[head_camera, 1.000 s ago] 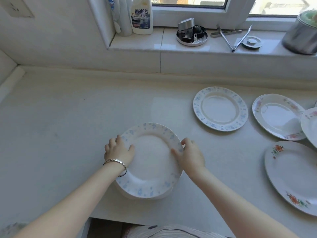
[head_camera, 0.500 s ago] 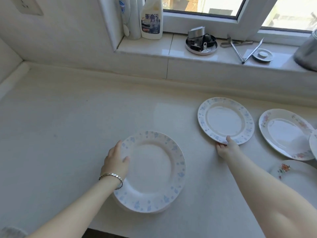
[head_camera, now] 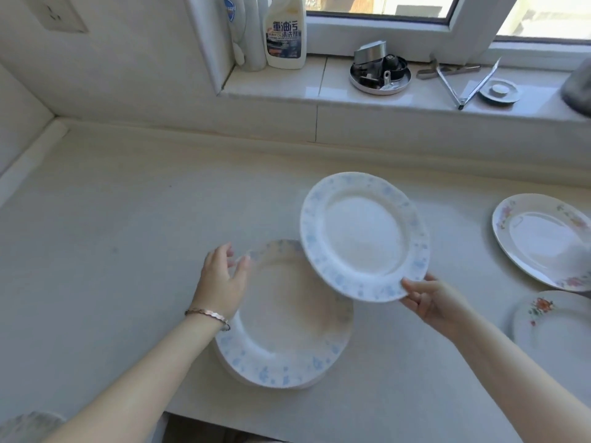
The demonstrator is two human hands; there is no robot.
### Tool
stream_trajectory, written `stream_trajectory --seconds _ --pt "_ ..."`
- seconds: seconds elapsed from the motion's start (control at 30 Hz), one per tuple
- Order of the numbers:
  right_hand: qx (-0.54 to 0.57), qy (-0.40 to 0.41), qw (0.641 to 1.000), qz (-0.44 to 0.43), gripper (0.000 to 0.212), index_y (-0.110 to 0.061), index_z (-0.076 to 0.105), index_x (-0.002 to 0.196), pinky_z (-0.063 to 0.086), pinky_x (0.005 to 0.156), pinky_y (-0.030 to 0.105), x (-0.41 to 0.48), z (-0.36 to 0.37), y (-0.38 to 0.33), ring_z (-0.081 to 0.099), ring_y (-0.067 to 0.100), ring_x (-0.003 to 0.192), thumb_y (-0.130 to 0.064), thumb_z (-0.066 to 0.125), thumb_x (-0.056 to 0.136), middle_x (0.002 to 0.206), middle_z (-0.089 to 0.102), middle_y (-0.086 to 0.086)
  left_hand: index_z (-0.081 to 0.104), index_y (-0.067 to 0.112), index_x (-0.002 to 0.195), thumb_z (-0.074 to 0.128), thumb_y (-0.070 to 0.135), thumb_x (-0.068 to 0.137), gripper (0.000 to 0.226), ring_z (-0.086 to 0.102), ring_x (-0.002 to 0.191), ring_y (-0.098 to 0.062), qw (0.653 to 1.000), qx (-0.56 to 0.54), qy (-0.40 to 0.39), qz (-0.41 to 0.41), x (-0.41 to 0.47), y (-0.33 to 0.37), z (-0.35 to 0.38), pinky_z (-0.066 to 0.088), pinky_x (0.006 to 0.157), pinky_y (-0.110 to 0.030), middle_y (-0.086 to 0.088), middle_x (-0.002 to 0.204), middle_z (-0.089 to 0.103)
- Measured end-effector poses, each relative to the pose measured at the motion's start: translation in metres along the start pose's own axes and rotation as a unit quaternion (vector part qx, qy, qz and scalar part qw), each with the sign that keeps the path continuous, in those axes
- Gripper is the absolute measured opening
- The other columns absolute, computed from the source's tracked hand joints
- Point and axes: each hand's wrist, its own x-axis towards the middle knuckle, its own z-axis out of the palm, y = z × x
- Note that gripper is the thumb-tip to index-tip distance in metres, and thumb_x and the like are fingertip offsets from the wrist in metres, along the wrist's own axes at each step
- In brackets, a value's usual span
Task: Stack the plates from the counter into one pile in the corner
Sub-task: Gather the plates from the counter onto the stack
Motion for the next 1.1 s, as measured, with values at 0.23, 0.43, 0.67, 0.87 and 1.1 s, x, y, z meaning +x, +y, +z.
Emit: stream_trajectory --seconds 0.23,0.43,0.67,0.87,1.1 --pt "-0.175 -0.109 0.978 0.03 0.033 -0.008 0.064 0.099 0.06 0.055 0.029 -0.029 0.034 0.041 0.072 0.02 0.06 0.016 0.052 0.08 0.079 0.074 0.009 0.053 0.015 0.064 0.06 0.036 0.086 0.031 0.059 0.064 -0.024 0.99 0.021 -0.115 -0.074 -0.01 0.0 -0.019 0.046 0.052 -0.026 -0.001 0.064 0.06" --pt "-0.419 -0.109 0.901 -0.01 0.011 -0.016 0.061 0.091 0.053 0.049 0.025 -0.036 0.043 0.062 0.062 0.011 0.049 -0.007 0.055 0.088 0.07 0.065 0.003 0.054 0.018 0.069 0.058 0.039 0.086 0.027 0.054 0.053 -0.013 0.968 0.152 -0.181 -0.081 -0.02 -0.037 -0.033 0.038 0.045 -0.023 0.003 0.063 0.059" --pt "-0.623 0.012 0.779 -0.078 0.034 -0.016 0.057 0.066 0.042 0.05 0.025 -0.03 0.05 0.077 0.052 0.012 0.05 -0.042 0.055 0.087 0.057 0.057 -0.004 0.054 0.022 0.07 0.052 0.044 0.088 0.028 0.061 0.055 -0.013 0.948 0.208 -0.228 -0.084 -0.017 -0.039 -0.035 0.04 0.043 -0.017 0.006 0.067 0.064" --pt "-0.733 0.061 0.669 -0.105 0.042 -0.021 0.048 0.062 0.033 0.049 0.029 -0.025 0.051 0.074 0.056 0.019 0.062 -0.059 0.053 0.079 0.061 0.054 -0.004 0.056 0.015 0.089 0.045 0.052 0.086 0.039 0.062 0.091 -0.025 0.921 0.343 -0.174 -0.068 -0.022 -0.04 -0.034 0.044 0.068 -0.028 -0.005 0.099 0.066" --pt "-0.361 0.025 0.925 -0.12 0.063 -0.021 0.021 0.147 0.032 0.103 0.03 -0.002 0.071 0.081 0.033 0.019 0.137 -0.041 0.047 0.093 0.152 0.029 0.005 0.033 0.025 0.141 0.034 0.043 0.095 0.049 0.05 0.11 -0.017 0.957 -0.218 -0.041 -0.187 -0.049 -0.042 -0.003 0.041 0.082 -0.025 0.002 0.137 0.048"
